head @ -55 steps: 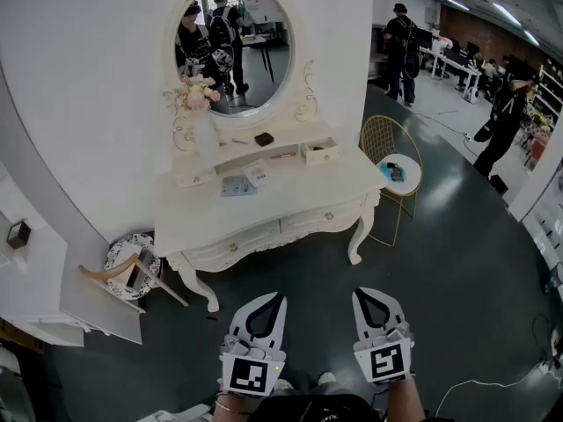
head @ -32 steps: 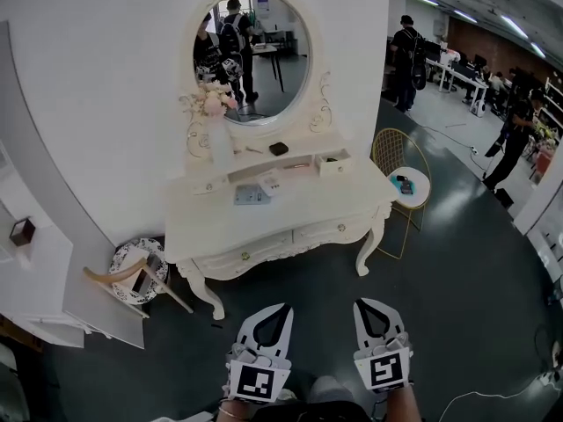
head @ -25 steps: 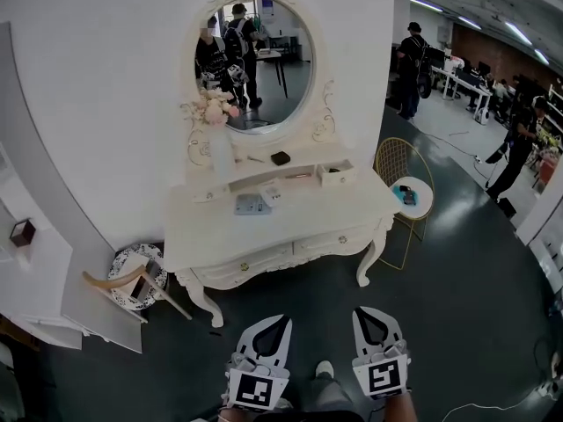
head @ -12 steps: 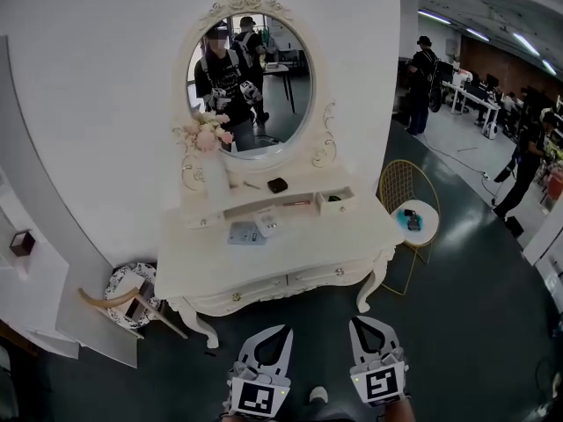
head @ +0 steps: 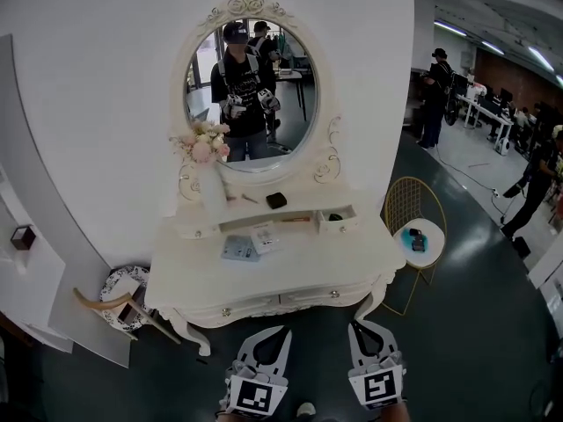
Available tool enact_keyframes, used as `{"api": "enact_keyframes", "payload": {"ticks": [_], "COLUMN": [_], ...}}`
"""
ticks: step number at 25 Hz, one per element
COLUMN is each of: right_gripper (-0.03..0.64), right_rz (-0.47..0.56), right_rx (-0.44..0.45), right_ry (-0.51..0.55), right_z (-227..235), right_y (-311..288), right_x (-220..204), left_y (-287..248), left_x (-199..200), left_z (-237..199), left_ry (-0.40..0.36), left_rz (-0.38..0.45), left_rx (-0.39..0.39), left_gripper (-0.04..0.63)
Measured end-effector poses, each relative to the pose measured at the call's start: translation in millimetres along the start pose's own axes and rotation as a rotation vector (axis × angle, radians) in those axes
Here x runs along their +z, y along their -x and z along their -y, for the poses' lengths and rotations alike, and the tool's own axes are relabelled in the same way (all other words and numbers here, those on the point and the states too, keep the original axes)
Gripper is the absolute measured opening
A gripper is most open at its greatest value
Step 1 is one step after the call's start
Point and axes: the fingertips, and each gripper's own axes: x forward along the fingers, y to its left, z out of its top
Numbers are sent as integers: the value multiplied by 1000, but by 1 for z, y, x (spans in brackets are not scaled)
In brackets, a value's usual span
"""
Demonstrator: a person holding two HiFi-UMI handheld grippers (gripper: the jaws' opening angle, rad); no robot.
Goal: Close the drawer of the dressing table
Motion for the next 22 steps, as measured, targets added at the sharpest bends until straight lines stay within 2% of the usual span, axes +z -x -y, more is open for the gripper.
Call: {"api": "enact_keyframes", "payload": {"ticks": [3, 8, 12, 22], "right_gripper": [11, 11, 11, 11], "right_rz": [19, 20, 9, 5], "right_rx": [3, 19, 37, 38], "right_ry": [-42, -17, 4, -23], "right_z": [18, 34, 39, 45], "right_y": [-6, -19, -24, -49], "right_x": [-4, -14, -17, -25], "left_y": [-15, -36, -45, -66], "left_x": [-1, 6, 8, 7], "left_z": [4, 2, 0, -20], "left_ry": [6, 23, 25, 29], "left_rz": [-8, 2, -7, -1], "left_rx": [12, 41, 56, 76], "left_gripper": [18, 18, 18, 18]}}
